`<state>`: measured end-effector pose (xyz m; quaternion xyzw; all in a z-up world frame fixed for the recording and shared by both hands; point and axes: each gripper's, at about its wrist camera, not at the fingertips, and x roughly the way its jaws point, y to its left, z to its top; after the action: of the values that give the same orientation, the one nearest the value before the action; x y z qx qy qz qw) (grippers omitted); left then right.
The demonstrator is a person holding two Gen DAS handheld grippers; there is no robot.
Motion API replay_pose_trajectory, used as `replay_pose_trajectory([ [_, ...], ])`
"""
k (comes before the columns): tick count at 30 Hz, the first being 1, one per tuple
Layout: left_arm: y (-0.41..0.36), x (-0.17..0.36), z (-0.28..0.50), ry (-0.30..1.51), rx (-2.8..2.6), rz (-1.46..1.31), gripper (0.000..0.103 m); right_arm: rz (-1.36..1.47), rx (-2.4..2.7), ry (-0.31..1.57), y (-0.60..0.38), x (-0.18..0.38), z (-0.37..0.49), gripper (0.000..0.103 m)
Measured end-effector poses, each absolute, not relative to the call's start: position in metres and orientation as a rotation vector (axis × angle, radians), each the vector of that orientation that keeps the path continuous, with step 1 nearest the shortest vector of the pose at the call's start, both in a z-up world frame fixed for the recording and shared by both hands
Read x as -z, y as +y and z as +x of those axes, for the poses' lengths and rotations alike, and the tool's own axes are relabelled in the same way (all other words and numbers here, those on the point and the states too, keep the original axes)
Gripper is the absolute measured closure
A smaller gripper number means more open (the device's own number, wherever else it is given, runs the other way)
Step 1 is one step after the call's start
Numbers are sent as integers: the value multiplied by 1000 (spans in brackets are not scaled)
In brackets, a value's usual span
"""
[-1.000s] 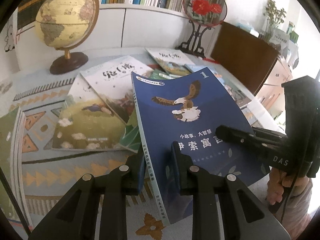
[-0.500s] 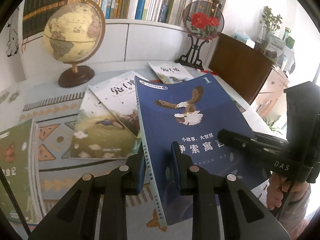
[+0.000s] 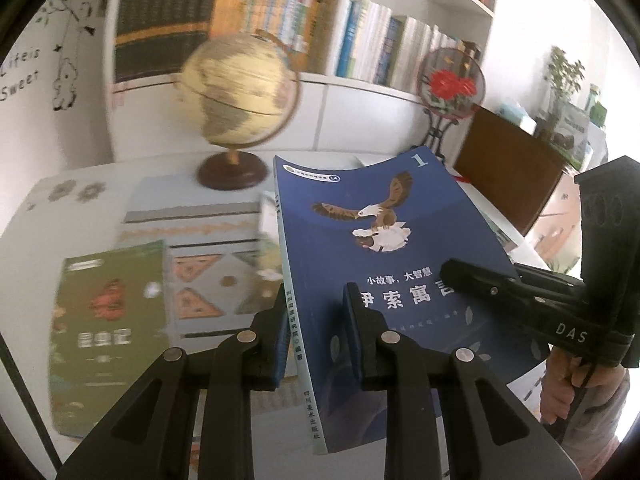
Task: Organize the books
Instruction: 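Carry the blue book onto the stack and open both tools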
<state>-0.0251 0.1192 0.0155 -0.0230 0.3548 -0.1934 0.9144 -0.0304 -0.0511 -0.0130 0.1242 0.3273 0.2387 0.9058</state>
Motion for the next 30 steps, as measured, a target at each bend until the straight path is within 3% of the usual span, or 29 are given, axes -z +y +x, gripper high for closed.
replay_pose_trajectory([
  [10,186,-22,-26,720,276,-79,80,222,-579,682,22,1,-10,88],
  [30,290,-3,-11,787,74,-66,79,241,-673,733,140,28,27,87],
])
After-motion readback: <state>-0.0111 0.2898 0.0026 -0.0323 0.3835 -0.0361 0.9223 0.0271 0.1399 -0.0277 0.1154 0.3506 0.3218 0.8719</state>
